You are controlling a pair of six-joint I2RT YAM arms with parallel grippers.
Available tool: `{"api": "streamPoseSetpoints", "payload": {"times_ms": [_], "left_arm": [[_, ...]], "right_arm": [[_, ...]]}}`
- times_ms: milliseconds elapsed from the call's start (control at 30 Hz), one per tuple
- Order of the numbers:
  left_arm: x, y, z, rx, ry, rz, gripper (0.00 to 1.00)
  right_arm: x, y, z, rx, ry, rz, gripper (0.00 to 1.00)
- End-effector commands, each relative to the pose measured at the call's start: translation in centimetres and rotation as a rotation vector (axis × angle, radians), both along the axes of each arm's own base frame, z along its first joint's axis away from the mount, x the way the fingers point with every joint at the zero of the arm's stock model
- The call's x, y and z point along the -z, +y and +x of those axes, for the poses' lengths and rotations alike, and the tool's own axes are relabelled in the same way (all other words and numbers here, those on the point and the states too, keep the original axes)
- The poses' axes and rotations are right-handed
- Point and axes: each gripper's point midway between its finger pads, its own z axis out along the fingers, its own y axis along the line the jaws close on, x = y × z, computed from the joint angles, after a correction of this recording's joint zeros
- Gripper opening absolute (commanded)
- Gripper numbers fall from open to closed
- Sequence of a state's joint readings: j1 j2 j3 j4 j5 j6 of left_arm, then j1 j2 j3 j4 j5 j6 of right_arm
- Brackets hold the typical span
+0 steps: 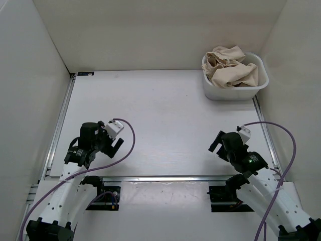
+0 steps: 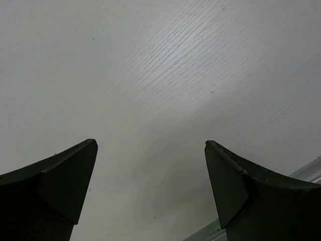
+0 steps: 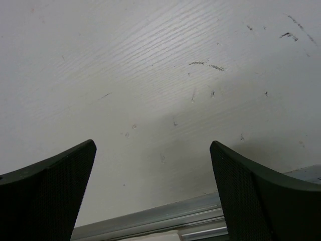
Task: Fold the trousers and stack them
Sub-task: Grab the trousers from the pile
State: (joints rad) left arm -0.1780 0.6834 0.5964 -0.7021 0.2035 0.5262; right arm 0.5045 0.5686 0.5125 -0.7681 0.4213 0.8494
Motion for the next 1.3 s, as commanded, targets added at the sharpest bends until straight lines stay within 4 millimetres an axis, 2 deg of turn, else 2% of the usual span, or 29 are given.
{"api": "streamPoseSetpoints", "payload": {"times_ms": [0,67,100,133,200,233,300,333,367,400,433,467,500,533,567,600,633,667,733,767,867,900,1000,1067,1133,1167,1200,1233,1267], "left_arm": [[-0.7,-0.2,0.3,0.001,-0.022,-0.025,1.00],[-0.7,-0.2,0.3,0.001,-0.022,-0.025,1.00],[-0.6,-0.2,0.4,0.001,-0.013,-0.024,1.00],[-0.6,-0.2,0.4,0.001,-0.013,-0.024,1.00],[-0.6,-0.4,0.3,0.008,-0.003,-0.028,1.00],[-0.6,-0.4,0.3,0.008,-0.002,-0.028,1.00],[-1.7,-0.5,0.9,0.001,-0.012,-0.038,1.00],[-2.2,-0.5,1.0,0.001,-0.018,-0.039,1.00],[-2.6,-0.8,1.2,0.013,-0.017,-0.049,1.00],[-4.0,-1.1,1.7,0.023,-0.044,-0.061,1.00],[-4.1,-1.2,2.0,0.022,-0.027,-0.059,1.00],[-4.8,-1.2,2.4,0.022,-0.036,-0.060,1.00],[-6.4,-1.1,3.2,0.014,-0.069,-0.057,1.00],[-6.6,-1.3,3.7,0.005,-0.053,-0.065,1.00],[-6.9,-1.0,4.2,-0.009,-0.057,-0.053,1.00],[-7.4,-1.0,5.0,-0.025,-0.052,-0.052,1.00],[-7.5,-1.0,5.3,-0.025,-0.047,-0.052,1.00],[-7.5,-1.1,5.5,-0.026,-0.041,-0.051,1.00],[-6.7,-1.4,5.9,-0.024,-0.003,-0.058,1.00],[-6.3,-1.7,5.8,-0.011,0.019,-0.066,1.00],[-6.0,-2.4,5.9,0.010,0.049,-0.094,1.00],[-6.1,-2.4,6.1,0.010,0.049,-0.095,1.00],[-6.6,-2.5,6.5,0.018,0.036,-0.089,1.00],[-6.3,-2.3,6.9,0.014,0.046,-0.072,1.00],[-6.5,-2.1,7.3,0.013,0.039,-0.058,1.00],[-6.5,-2.1,7.3,0.013,0.039,-0.058,1.00],[-6.5,-2.0,7.6,0.007,0.040,-0.052,1.00],[-7.0,-2.0,7.7,0.007,0.029,-0.054,1.00],[-7.0,-2.0,7.7,0.007,0.029,-0.054,1.00]], "right_arm": [[-1.7,-0.8,0.9,0.040,-0.036,-0.039,0.99],[-3.0,-0.8,1.7,-0.008,-0.035,-0.100,0.99],[-6.5,-0.6,3.3,0.000,-0.112,-0.100,0.99],[-7.6,-0.7,4.2,0.006,-0.108,-0.140,0.99],[-11.5,-1.0,6.2,-0.010,-0.167,-0.226,0.99],[-15.7,-0.9,8.6,0.014,-0.238,-0.264,0.99],[-19.9,-1.0,11.4,-0.015,-0.302,-0.370,0.99],[-23.3,-0.7,14.3,0.000,-0.336,-0.391,0.99],[-25.0,-1.1,15.9,-0.003,-0.344,-0.435,0.99],[-26.5,-2.3,17.8,0.033,-0.352,-0.417,0.99],[-28.8,-2.2,20.9,0.048,-0.378,-0.386,0.99],[-29.6,-2.7,22.6,0.055,-0.388,-0.360,0.99],[-28.0,-4.7,25.8,0.097,-0.340,-0.345,0.99],[-30.7,-5.3,27.4,0.109,-0.407,-0.297,0.99],[-30.7,-5.0,29.2,0.071,-0.417,-0.227,0.99],[-27.5,-7.1,32.5,0.109,-0.353,-0.175,0.99],[-29.4,-7.4,34.1,0.107,-0.411,-0.124,0.97],[-25.7,-8.1,37.0,0.092,-0.349,-0.059,0.95],[-25.1,-8.8,39.7,0.088,-0.385,-0.030,0.92],[-22.1,-9.3,41.6,0.093,-0.354,-0.012,0.92],[-18.5,-9.0,43.2,0.076,-0.298,0.042,0.92],[-18.1,-9.0,43.0,0.076,-0.282,0.043,0.92],[-13.6,-8.7,41.8,0.096,-0.157,0.068,0.91],[-12.5,-8.0,41.2,0.055,-0.125,0.090,0.84],[-11.0,-7.9,40.3,0.047,-0.062,0.083,0.67],[-11.4,-8.0,40.5,0.038,-0.074,0.073,0.36],[-11.2,-8.1,40.3,0.045,-0.063,0.067,0.18],[-12.2,-8.2,40.3,0.038,-0.083,0.059,0.00],[-13.2,-8.2,40.3,0.037,-0.104,0.058,0.00]]}}
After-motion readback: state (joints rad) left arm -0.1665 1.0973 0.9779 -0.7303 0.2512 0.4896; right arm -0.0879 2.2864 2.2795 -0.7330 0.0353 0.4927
